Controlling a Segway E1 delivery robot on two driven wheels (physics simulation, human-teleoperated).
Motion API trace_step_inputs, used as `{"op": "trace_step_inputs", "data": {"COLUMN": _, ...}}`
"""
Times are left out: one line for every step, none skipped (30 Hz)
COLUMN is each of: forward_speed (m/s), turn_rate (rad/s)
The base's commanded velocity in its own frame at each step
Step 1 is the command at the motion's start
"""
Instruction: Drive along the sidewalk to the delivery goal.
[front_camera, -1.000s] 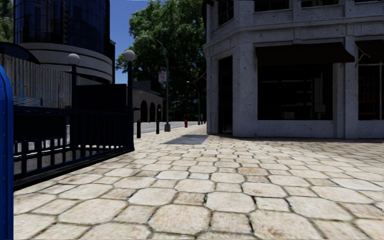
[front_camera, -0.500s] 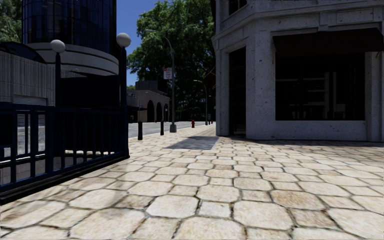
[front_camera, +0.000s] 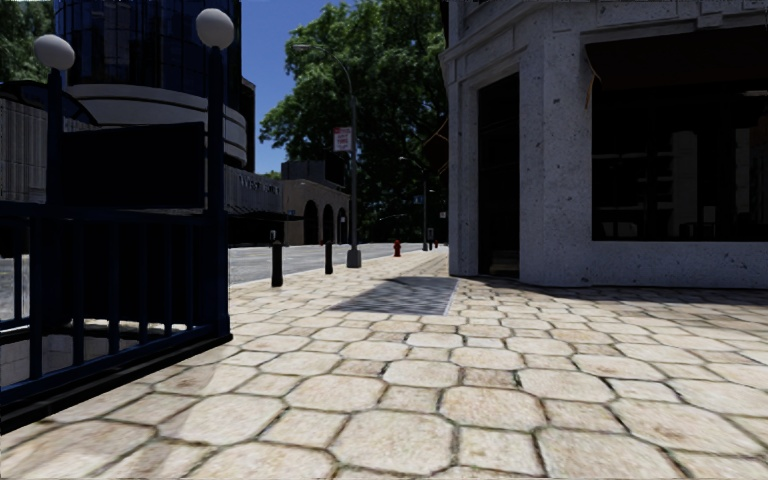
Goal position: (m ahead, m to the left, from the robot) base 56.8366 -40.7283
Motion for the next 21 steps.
{"op": "trace_step_inputs", "data": {"forward_speed": 2.00, "turn_rate": 0.21}}
{"op": "trace_step_inputs", "data": {"forward_speed": 2.00, "turn_rate": 0.20}}
{"op": "trace_step_inputs", "data": {"forward_speed": 2.00, "turn_rate": 0.20}}
{"op": "trace_step_inputs", "data": {"forward_speed": 2.00, "turn_rate": 0.16}}
{"op": "trace_step_inputs", "data": {"forward_speed": 2.00, "turn_rate": 0.14}}
{"op": "trace_step_inputs", "data": {"forward_speed": 2.00, "turn_rate": 0.00}}
{"op": "trace_step_inputs", "data": {"forward_speed": 2.00, "turn_rate": 0.00}}
{"op": "trace_step_inputs", "data": {"forward_speed": 2.00, "turn_rate": 0.00}}
{"op": "trace_step_inputs", "data": {"forward_speed": 2.00, "turn_rate": 0.00}}
{"op": "trace_step_inputs", "data": {"forward_speed": 2.00, "turn_rate": 0.00}}
{"op": "trace_step_inputs", "data": {"forward_speed": 2.00, "turn_rate": 0.00}}
{"op": "trace_step_inputs", "data": {"forward_speed": 2.00, "turn_rate": 0.00}}
{"op": "trace_step_inputs", "data": {"forward_speed": 2.00, "turn_rate": 0.00}}
{"op": "trace_step_inputs", "data": {"forward_speed": 2.00, "turn_rate": 0.00}}
{"op": "trace_step_inputs", "data": {"forward_speed": 2.00, "turn_rate": 0.00}}
{"op": "trace_step_inputs", "data": {"forward_speed": 2.00, "turn_rate": 0.00}}
{"op": "trace_step_inputs", "data": {"forward_speed": 2.00, "turn_rate": 0.00}}
{"op": "trace_step_inputs", "data": {"forward_speed": 2.00, "turn_rate": 0.00}}
{"op": "trace_step_inputs", "data": {"forward_speed": 2.00, "turn_rate": 0.00}}
{"op": "trace_step_inputs", "data": {"forward_speed": 2.00, "turn_rate": 0.00}}
{"op": "trace_step_inputs", "data": {"forward_speed": 2.00, "turn_rate": 0.00}}
